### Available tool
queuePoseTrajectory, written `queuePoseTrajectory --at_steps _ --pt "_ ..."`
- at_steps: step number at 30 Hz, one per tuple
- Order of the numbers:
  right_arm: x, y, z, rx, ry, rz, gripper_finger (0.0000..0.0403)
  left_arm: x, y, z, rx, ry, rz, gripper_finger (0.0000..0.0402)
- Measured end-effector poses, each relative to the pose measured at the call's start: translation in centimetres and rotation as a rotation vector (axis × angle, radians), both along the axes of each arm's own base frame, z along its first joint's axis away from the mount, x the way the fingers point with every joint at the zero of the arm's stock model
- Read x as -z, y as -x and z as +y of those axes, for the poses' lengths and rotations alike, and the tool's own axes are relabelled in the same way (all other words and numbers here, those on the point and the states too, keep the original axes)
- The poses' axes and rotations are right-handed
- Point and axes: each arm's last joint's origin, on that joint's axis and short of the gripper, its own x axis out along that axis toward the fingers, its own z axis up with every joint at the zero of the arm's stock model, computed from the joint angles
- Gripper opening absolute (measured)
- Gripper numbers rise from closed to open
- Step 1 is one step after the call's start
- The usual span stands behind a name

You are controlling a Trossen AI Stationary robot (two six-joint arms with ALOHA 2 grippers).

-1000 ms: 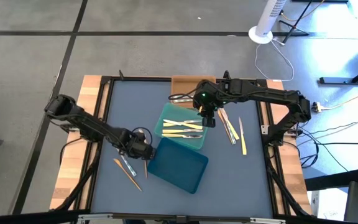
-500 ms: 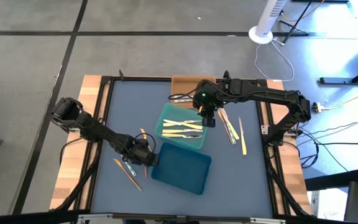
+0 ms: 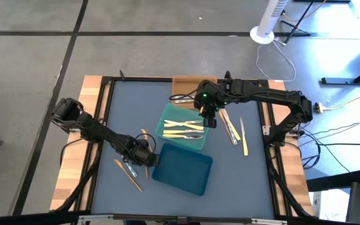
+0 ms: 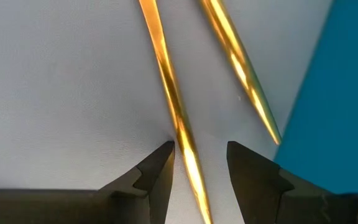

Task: Sort silverware by color (type)
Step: Put the golden knife into the blue bin

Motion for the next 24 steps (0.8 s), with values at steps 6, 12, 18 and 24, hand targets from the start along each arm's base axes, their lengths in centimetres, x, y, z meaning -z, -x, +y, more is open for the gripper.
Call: queuePoseTrajectory --at_steps 6,12,18,24 --pt "0.0 0.0 0.0 0.0 0.0 0.0 0.0128 0.05 0.06 0.02 -0.01 0.0 0.008 0.0128" --pt "0.0 0.01 0.0 0.0 0.0 0.001 0.0128 0.1 0.15 0.06 -0.011 -0.001 0.016 0.0091" --pt "0.09 0.16 0.03 0.0 -0.004 0.018 0.0128 0.11 0.19 0.06 -0.01 -0.002 0.019 0.0059" --pt "-0.01 0.57 0.07 0.004 0.0 0.04 0.0128 0.12 0.22 0.09 -0.012 -0.01 0.021 0.0025"
